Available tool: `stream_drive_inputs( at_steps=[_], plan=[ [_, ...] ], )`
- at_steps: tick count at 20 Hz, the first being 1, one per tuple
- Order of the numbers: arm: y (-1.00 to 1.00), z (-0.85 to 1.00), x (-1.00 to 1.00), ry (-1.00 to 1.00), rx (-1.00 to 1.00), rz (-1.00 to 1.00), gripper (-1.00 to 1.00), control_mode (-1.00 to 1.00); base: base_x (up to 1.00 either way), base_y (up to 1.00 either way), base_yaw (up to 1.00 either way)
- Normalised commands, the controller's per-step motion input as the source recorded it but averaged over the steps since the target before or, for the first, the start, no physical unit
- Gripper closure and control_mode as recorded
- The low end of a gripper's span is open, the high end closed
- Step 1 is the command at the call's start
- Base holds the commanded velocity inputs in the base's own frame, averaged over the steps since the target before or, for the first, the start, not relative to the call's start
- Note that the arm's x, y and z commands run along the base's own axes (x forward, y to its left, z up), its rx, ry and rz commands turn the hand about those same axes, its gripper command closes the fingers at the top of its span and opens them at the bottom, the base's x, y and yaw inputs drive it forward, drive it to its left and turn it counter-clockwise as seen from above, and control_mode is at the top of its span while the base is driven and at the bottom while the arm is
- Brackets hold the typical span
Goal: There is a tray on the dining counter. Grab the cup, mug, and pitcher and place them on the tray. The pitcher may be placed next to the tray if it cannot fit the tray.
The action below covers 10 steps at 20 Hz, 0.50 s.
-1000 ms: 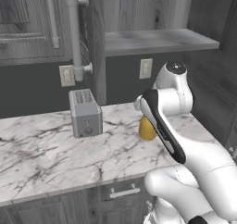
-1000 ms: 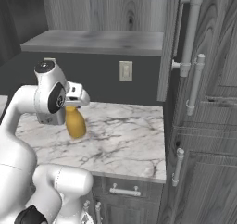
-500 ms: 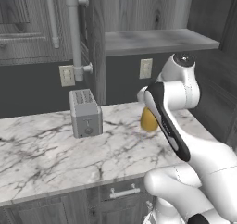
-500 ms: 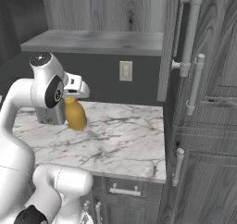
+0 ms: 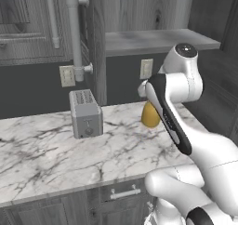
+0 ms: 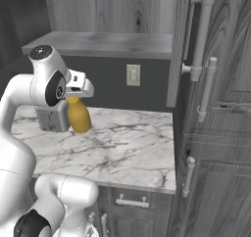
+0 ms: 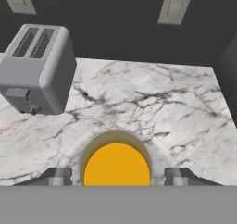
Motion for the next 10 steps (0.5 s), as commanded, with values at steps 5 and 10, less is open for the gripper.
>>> stream_drive_inputs(
  at_steps=[5,10],
  plan=[
    [0.00,0.11,0.00,0.00,0.00,0.00,1.00,-1.00,0.00,0.00,0.00],
    [0.00,0.01,0.00,0.00,0.00,0.00,1.00,1.00,-0.03,0.00,0.00]
  ],
)
